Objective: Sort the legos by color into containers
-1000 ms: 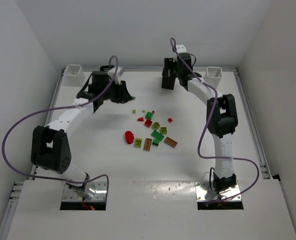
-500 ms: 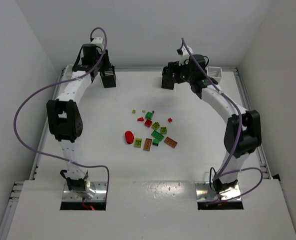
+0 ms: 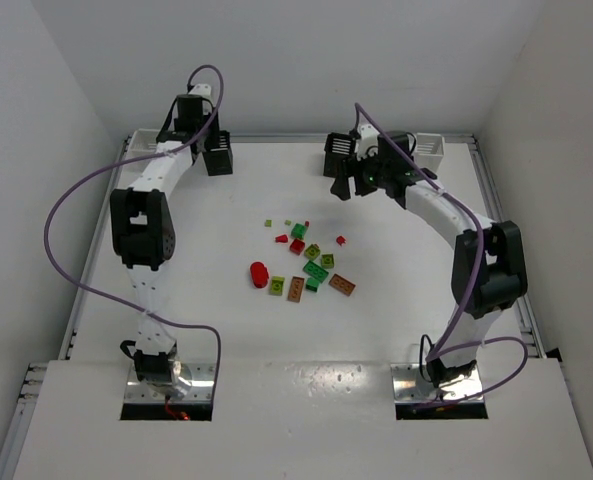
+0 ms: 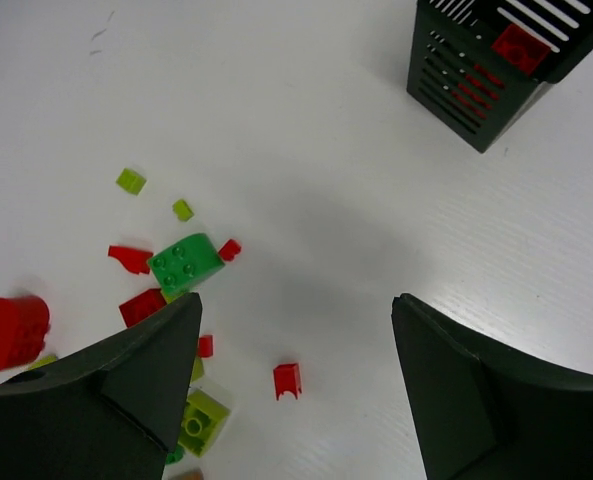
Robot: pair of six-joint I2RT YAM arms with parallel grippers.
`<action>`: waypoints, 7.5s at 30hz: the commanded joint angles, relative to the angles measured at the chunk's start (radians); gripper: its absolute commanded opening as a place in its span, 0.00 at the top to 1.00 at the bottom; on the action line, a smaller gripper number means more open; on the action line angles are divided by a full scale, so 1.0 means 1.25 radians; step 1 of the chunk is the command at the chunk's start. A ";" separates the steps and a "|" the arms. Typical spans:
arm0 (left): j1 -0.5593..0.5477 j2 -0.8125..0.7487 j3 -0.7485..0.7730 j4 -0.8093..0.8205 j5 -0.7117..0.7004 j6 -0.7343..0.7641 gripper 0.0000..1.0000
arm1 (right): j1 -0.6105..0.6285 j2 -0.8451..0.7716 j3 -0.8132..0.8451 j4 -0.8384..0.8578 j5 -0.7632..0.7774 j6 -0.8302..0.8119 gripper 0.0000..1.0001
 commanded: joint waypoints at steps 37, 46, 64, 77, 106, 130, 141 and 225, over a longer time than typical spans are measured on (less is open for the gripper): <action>0.064 -0.766 -0.444 -0.287 -0.082 -0.171 0.00 | 0.487 0.177 0.164 -0.215 0.214 0.192 0.12; 0.086 -0.815 -0.471 -0.295 -0.108 -0.186 0.00 | 0.562 0.276 0.259 -0.270 0.460 0.294 0.12; 0.086 -0.854 -0.565 -0.241 -0.115 -0.161 0.00 | 0.562 0.355 0.250 -0.277 0.385 0.323 0.70; 0.086 -0.830 -0.644 -0.190 0.204 -0.018 0.00 | 0.470 0.117 0.254 -0.162 0.538 0.104 1.00; 0.086 -0.807 -0.782 -0.102 0.397 -0.047 0.00 | 0.054 0.441 0.709 0.009 0.476 0.039 0.99; -0.181 -0.712 -0.724 -0.150 0.348 0.044 0.00 | 0.032 0.396 0.654 -0.061 0.390 0.064 0.30; -0.415 -0.615 -0.721 -0.121 0.257 0.029 0.11 | -0.044 0.069 0.375 -0.124 0.381 0.078 0.32; -0.044 0.001 0.250 -0.286 -0.077 0.173 1.00 | -0.161 -0.045 0.145 -0.162 -0.055 0.141 0.45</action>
